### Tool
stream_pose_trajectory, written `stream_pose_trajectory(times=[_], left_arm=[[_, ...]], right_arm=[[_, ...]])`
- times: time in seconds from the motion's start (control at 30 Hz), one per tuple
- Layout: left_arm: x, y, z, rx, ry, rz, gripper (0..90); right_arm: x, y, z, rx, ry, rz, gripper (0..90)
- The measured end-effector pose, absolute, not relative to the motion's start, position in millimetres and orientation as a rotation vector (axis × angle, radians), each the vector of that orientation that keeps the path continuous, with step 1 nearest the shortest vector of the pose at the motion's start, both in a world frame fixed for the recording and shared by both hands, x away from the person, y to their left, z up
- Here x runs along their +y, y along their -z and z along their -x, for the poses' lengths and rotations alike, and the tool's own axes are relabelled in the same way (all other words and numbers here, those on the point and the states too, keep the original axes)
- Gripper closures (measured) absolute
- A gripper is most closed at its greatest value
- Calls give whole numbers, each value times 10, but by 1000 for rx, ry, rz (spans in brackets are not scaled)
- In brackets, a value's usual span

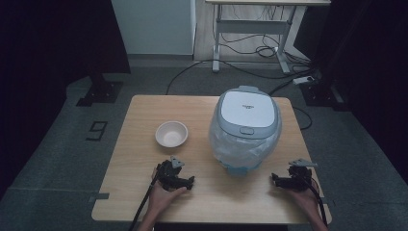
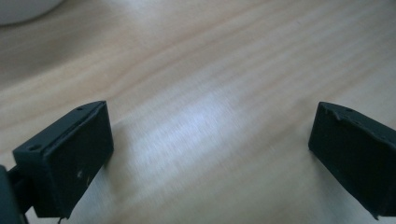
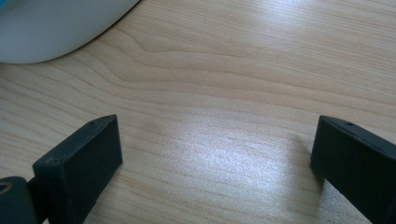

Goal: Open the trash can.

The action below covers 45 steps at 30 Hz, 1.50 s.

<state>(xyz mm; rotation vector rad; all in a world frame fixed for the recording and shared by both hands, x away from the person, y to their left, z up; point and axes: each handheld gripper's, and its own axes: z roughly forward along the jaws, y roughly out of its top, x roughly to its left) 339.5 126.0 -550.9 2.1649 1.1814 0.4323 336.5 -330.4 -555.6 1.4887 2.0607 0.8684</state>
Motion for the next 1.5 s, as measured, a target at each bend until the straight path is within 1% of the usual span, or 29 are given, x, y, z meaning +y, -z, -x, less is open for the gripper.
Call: stream_pose_trajectory(times=[0.37, 0.47, 0.53, 0.57, 0.67, 0.7, 0.87, 1.07, 1.13, 1.17, 1.2, 1.27, 1.43, 1.5], left_arm=[[1257, 5508, -3391, 1171, -429, -2171, 0], [1257, 5509, -3391, 1171, -428, -2171, 0], [1257, 5509, -3387, 1173, -430, -2169, 0], [1260, 5508, -3383, 1174, -430, -2168, 0], [1261, 5508, -3381, 1173, -430, -2168, 0], [1262, 5508, -3381, 1173, -430, -2168, 0], [1264, 5508, -3382, 1170, -429, -2169, 0], [1268, 5508, -3382, 1166, -428, -2171, 0], [1268, 5508, -3382, 1167, -428, -2171, 0], [1268, 5508, -3382, 1167, -428, -2171, 0], [1268, 5508, -3382, 1166, -428, -2171, 0], [1268, 5508, -3382, 1166, -428, -2171, 0], [1268, 5508, -3382, 1167, -428, -2170, 0], [1268, 5508, -3382, 1167, -428, -2171, 0]], right_arm=[[-3291, 5559, -3369, 2040, -856, -1511, 1], [-3290, 5558, -3368, 2036, -857, -1514, 11], [-3297, 5552, -3355, 2030, -869, -1507, 66], [-3311, 5547, -3335, 2010, -883, -1505, 130], [-3326, 5541, -3321, 2005, -895, -1509, 152], [-3363, 5513, -3302, 2012, -945, -1516, 218], [-3414, 5396, -3205, 1979, -1035, -1456, 348], [-3443, 5206, -3059, 1933, -1162, -1383, 572], [-3455, 5118, -3005, 1902, -1206, -1366, 628], [-3455, 5118, -3005, 1902, -1206, -1366, 628], [-3461, 5078, -2980, 1889, -1230, -1359, 659], [-3472, 4951, -2917, 1876, -1279, -1323, 753], [-3474, 4773, -2872, 1873, -1362, -1270, 876], [-3459, 4713, -2860, 1877, -1382, -1245, 899]])
